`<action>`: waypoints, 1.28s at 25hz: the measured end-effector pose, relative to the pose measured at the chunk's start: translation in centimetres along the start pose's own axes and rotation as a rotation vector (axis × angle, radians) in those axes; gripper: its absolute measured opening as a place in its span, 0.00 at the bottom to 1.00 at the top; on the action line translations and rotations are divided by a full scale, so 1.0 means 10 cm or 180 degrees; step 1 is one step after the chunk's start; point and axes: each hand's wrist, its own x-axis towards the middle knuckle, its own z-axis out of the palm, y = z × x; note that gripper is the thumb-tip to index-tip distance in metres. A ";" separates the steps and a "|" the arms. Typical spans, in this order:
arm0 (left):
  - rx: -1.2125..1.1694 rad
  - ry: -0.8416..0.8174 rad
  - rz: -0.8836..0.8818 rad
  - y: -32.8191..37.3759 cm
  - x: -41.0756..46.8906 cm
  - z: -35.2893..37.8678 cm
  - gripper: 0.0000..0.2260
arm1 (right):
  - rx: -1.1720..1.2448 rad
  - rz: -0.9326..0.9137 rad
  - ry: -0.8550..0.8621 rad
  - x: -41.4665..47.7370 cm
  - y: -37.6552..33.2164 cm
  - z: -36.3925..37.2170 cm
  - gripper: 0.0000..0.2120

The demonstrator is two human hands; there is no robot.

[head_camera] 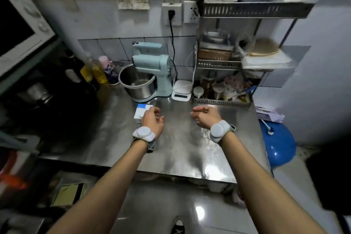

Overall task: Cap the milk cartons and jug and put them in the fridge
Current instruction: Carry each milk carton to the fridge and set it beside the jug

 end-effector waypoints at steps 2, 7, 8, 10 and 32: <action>0.0034 0.0077 -0.0172 -0.26 0.09 -0.17 0.12 | -0.0198 0.0011 -0.0052 0.07 0.08 0.31 0.13; 0.0298 0.0082 -0.0313 -0.82 0.33 -0.42 0.17 | -0.0416 0.0141 -0.0359 0.29 0.27 1.00 0.21; 0.0331 0.0032 -0.0321 -0.91 0.40 -0.44 0.19 | -0.0414 0.0172 -0.0433 0.34 0.31 1.11 0.23; 0.0428 -0.0144 -0.0396 -1.01 0.50 -0.46 0.25 | -0.0655 0.0114 -0.0515 0.46 0.40 1.27 0.29; -0.0417 -0.0910 0.0172 -0.97 0.59 0.05 0.13 | -0.0561 -0.0603 -0.0428 0.61 0.71 1.03 0.34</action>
